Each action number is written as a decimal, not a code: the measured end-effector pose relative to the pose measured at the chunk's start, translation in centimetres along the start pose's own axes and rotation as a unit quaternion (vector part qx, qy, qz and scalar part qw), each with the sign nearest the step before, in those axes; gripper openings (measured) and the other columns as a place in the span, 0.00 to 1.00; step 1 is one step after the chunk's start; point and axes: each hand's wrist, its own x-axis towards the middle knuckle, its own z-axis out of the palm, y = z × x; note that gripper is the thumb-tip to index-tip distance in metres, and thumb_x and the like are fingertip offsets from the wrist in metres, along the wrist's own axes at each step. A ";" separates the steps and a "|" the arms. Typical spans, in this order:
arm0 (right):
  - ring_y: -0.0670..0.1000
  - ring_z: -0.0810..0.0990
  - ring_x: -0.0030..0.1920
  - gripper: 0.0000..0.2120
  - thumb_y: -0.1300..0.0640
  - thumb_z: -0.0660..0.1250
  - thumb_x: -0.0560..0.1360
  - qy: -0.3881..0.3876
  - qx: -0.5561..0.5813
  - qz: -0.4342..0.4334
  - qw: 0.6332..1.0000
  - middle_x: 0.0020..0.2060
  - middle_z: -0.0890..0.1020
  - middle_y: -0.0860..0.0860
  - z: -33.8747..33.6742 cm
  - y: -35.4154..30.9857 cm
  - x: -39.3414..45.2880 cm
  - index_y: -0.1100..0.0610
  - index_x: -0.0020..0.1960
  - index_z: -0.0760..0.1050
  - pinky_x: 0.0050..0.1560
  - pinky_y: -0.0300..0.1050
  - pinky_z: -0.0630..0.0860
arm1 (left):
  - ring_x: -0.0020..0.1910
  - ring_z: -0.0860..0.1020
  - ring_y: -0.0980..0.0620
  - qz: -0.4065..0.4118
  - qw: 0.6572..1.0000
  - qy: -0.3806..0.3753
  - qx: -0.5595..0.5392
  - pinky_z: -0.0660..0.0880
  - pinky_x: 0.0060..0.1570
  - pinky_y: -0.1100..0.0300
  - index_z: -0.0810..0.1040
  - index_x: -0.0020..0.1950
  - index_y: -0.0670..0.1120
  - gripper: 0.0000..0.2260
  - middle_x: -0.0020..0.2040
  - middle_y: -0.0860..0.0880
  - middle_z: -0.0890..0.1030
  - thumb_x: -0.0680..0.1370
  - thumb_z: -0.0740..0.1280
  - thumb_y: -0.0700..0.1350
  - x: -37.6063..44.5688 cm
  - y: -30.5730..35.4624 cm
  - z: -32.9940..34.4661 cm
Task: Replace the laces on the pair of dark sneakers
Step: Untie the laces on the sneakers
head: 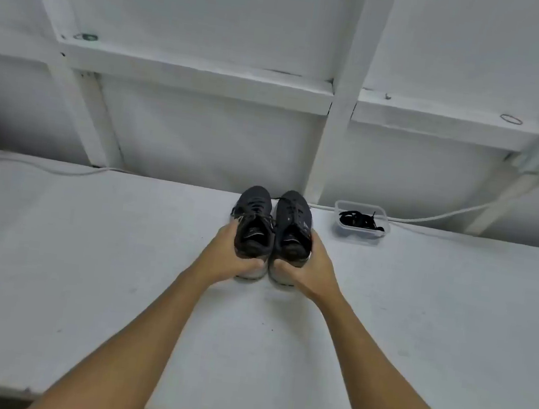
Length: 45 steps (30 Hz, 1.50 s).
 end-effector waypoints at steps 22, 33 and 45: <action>0.28 0.72 0.58 0.31 0.43 0.75 0.63 0.013 -0.048 0.049 0.998 0.56 0.71 0.24 0.0 -0.1 -6.1 0.25 0.61 0.66 0.50 0.23 0.69 | 0.60 0.75 0.54 -0.070 0.993 0.027 0.089 0.75 0.61 0.55 0.70 0.72 0.52 0.36 0.64 0.53 0.73 0.67 0.78 0.56 -5.6 -1.6 1.3; 0.35 0.70 0.66 0.37 0.41 0.75 0.67 0.013 -0.064 0.033 0.997 0.62 0.68 0.26 0.6 0.0 -13.7 0.29 0.71 0.61 0.59 0.34 0.71 | 0.61 0.70 0.72 -0.047 0.997 0.023 0.052 0.67 0.53 0.78 0.65 0.70 0.64 0.34 0.61 0.67 0.68 0.66 0.72 0.63 -13.7 -1.2 2.1; 0.54 0.69 0.74 0.24 0.40 0.71 0.74 0.135 -0.159 -0.124 0.970 0.67 0.78 0.49 0.7 -3.7 -13.0 0.55 0.61 0.82 0.74 0.49 0.66 | 0.57 0.77 0.70 -0.120 0.991 -0.062 0.010 0.72 0.56 0.65 0.79 0.63 0.63 0.23 0.58 0.68 0.79 0.72 0.67 0.71 -11.2 -1.3 -3.4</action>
